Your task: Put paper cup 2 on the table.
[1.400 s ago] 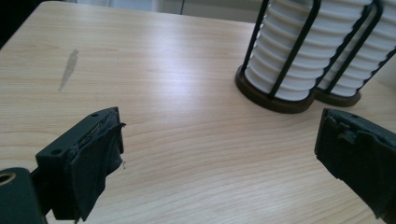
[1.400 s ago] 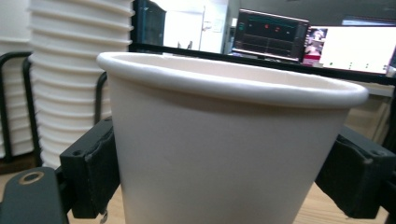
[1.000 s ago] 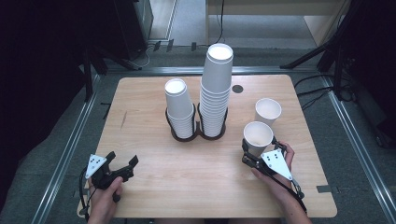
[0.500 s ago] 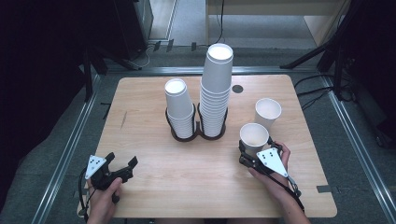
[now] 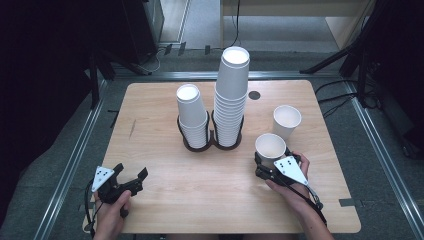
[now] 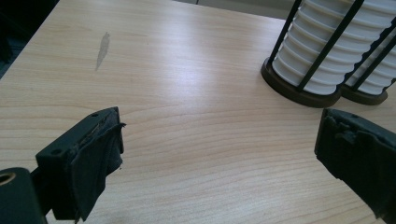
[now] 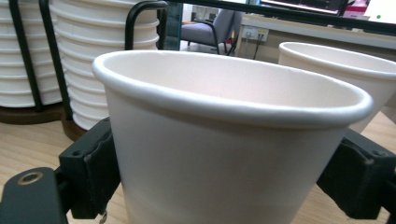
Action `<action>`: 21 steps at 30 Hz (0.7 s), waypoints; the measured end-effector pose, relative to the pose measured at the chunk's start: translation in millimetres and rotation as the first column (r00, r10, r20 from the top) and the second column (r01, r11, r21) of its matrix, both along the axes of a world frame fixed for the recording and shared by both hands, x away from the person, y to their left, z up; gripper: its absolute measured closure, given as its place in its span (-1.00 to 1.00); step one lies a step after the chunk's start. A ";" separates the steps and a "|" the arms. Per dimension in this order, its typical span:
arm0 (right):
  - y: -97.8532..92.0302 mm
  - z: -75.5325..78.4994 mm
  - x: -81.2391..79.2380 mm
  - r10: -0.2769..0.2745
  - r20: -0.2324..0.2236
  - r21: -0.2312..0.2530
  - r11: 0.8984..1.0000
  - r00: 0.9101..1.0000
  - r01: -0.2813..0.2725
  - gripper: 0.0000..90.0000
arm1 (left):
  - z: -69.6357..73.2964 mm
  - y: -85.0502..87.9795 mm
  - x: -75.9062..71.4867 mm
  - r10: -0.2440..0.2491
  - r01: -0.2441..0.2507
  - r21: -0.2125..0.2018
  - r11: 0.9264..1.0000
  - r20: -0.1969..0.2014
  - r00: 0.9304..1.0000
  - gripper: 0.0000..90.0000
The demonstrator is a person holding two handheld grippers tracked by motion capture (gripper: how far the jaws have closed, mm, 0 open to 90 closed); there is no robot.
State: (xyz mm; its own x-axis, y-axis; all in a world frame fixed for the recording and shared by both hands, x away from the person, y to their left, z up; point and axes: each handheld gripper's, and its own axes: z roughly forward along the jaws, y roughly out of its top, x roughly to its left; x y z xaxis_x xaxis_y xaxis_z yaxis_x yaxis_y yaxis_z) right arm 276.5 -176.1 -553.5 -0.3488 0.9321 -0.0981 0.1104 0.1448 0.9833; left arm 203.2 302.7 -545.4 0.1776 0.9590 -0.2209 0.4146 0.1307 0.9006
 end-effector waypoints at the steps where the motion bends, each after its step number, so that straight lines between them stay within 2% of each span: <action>1: -0.1 0.1 -0.1 0.001 -0.003 0.001 1.000 1.000 -0.001 -0.76 | -0.1 -0.1 0.1 0.000 0.000 0.001 1.000 0.000 1.000 -0.97; 9: 0.3 0.1 -1.7 0.014 -0.033 0.000 1.000 0.999 -0.014 -0.79 | 0.0 -0.9 -0.2 -0.003 0.003 0.001 1.000 -0.001 1.000 -0.97; 12: -0.4 1.0 -2.3 0.031 -0.039 0.011 0.999 0.999 -0.031 -0.90 | -0.1 -0.1 -0.1 0.000 0.000 0.001 1.000 -0.001 1.000 -0.97; 14: -1.7 2.4 -3.1 0.049 -0.047 0.034 0.998 0.998 -0.047 -1.00 | 0.1 0.2 -0.4 0.001 -0.001 0.000 1.000 -0.001 1.000 -0.97; 21: -3.3 4.8 -9.0 0.051 -0.044 0.034 0.998 0.998 -0.050 -1.00 | 0.9 1.6 -1.4 0.004 -0.004 -0.003 1.000 0.000 1.000 -0.97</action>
State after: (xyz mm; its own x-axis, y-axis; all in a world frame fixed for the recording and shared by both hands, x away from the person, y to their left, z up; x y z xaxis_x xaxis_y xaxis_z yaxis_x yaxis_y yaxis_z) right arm 267.5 -179.4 -548.7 -0.3989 0.9156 -0.0507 0.1478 0.1187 0.9819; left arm 201.8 304.3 -544.5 0.1736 0.9590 -0.2242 0.4143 0.1354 0.9000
